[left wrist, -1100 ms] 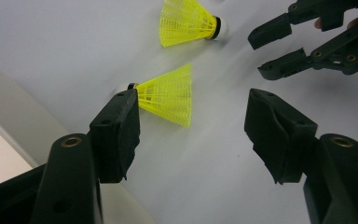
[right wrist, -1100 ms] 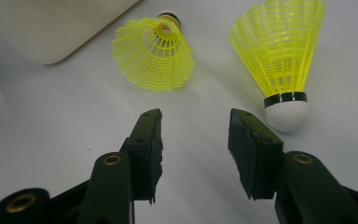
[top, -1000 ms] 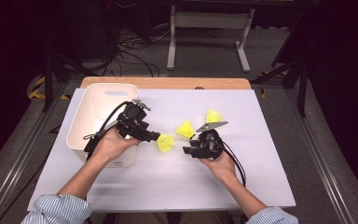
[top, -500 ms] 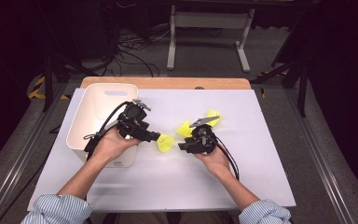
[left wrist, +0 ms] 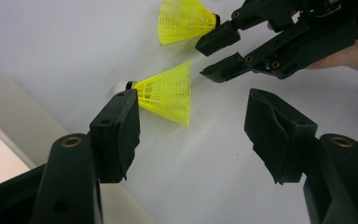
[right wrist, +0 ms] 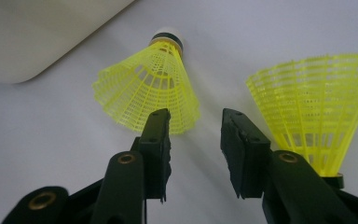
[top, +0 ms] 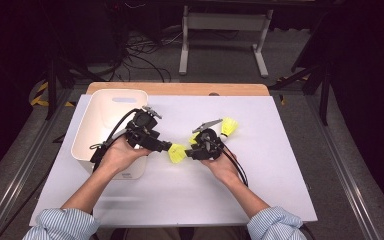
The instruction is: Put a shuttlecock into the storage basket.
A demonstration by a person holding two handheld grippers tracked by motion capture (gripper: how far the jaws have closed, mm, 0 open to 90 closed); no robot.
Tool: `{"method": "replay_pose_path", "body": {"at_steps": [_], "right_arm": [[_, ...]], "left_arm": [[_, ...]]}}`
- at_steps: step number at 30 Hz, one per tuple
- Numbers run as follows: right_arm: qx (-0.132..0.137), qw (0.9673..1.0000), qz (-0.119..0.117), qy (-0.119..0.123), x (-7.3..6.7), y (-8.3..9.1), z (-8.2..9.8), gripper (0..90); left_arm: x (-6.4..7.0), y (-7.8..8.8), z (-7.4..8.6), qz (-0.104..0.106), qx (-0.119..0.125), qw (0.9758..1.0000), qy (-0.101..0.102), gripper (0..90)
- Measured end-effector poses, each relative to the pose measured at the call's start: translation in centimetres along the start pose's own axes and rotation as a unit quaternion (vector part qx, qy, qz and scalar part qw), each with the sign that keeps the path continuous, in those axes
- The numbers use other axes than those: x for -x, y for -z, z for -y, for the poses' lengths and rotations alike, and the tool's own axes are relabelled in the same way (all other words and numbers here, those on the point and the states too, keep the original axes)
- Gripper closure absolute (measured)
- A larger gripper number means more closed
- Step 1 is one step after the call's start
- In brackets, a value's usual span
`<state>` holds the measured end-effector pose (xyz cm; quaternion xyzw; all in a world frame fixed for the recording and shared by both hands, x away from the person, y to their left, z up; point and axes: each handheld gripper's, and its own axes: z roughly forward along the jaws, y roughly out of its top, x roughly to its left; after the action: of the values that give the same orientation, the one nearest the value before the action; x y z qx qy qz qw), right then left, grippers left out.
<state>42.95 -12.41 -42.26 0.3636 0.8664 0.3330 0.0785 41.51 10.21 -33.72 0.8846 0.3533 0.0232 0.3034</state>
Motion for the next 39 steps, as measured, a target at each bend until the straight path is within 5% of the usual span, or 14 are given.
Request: {"method": "replay_pose_path", "body": {"at_steps": [15, 28, 39], "right_arm": [[-0.013, 0.9998, 0.013, 0.003, 0.0, -1.5, -0.8, 65.6], [-0.008, 0.9999, 0.01, 0.007, 0.1, -2.0, -0.8, 86.4], [-0.002, 0.9999, -0.006, 0.012, 0.0, -1.5, -0.7, 90.0]], "left_arm": [[0.0, -0.1, 0.0, 0.005, -0.003, 1.0, 0.006, 36.3], [0.1, -0.1, 0.0, -0.002, -0.005, 1.0, 0.003, 35.7], [0.2, -0.1, 0.0, -0.008, -0.006, 0.9999, -0.005, 35.3]]}}
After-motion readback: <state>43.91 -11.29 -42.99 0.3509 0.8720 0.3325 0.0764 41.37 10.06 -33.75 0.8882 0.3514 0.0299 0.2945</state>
